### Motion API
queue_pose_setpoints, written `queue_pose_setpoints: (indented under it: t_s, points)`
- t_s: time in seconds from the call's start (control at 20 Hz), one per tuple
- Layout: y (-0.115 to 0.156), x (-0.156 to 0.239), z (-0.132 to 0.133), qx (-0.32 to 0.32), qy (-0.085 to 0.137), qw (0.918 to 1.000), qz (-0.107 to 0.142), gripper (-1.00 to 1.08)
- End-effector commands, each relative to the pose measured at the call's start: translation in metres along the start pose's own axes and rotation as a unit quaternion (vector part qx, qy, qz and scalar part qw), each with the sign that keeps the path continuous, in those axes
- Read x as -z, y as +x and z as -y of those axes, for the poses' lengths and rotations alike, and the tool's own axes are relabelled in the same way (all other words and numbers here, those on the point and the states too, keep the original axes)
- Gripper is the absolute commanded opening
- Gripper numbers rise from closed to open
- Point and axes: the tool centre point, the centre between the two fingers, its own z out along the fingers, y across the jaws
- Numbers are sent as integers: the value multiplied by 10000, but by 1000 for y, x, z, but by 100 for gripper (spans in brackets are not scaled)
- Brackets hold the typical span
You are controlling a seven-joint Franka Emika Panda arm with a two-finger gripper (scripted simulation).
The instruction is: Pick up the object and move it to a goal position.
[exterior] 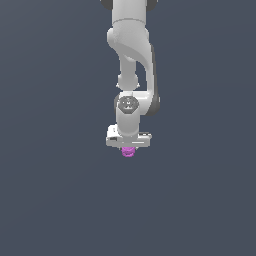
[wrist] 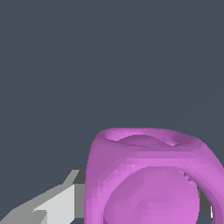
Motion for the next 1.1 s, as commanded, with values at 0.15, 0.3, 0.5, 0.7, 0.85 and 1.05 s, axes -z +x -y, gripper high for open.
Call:
queue_pose_setpoints:
  t_s: [0.15,0.3,0.5,0.7,0.85,1.05]
  points:
    - [-39,0,38,2,0,10000,-2,-100]
    - [-59,0,59,2,0,10000,-2,-100]
    - [-83,0,83,2,0,10000,-2,-100]
    - [-101,1,103,2,0,10000,-2,-100]
    - [-110,1,113,2,0,10000,-2,-100]
    - [-115,1,119,2,0,10000,-2,-100]
